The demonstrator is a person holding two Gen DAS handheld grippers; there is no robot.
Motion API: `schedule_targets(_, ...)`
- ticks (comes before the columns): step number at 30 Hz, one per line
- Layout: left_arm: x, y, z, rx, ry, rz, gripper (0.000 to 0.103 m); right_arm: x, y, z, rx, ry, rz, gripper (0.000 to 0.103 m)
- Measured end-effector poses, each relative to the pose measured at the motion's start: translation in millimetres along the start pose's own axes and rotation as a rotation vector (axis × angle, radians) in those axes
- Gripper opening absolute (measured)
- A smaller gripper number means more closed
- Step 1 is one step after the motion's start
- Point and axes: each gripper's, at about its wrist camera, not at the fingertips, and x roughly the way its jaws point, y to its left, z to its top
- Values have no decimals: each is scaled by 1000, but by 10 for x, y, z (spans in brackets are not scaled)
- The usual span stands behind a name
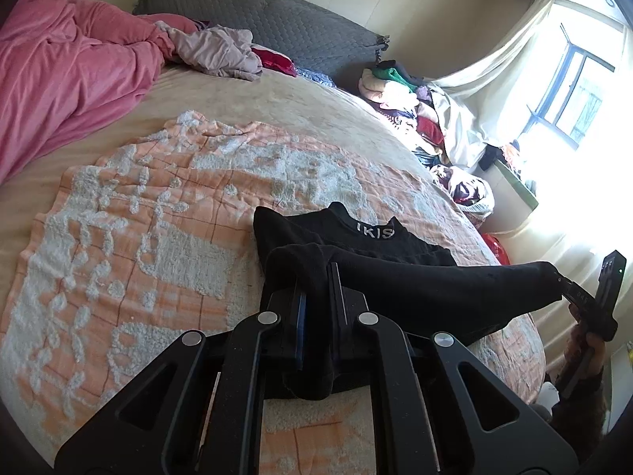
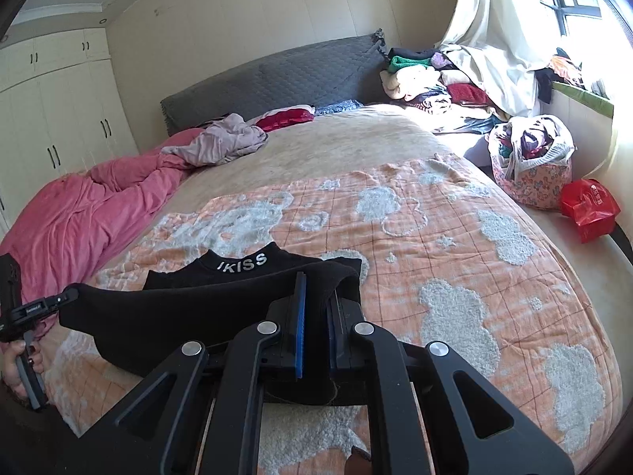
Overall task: Fold small clothes
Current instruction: 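Lift the hem with both tools and fold it over the chest toward the collar, then open both tools and release the folded hem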
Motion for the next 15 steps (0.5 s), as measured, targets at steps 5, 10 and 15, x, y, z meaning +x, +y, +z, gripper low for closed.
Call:
schedule_targets(5,117,18,105,9,1,9,3,226,-43,86,38,13,-16,7)
schedule_targets(10,252,31,198,19,0,18,3,454,-85,102,43,36,-59,7)
schedule_targets(15,462,44,211,45,22,40,3,662,-144,67,55,68,-80,7)
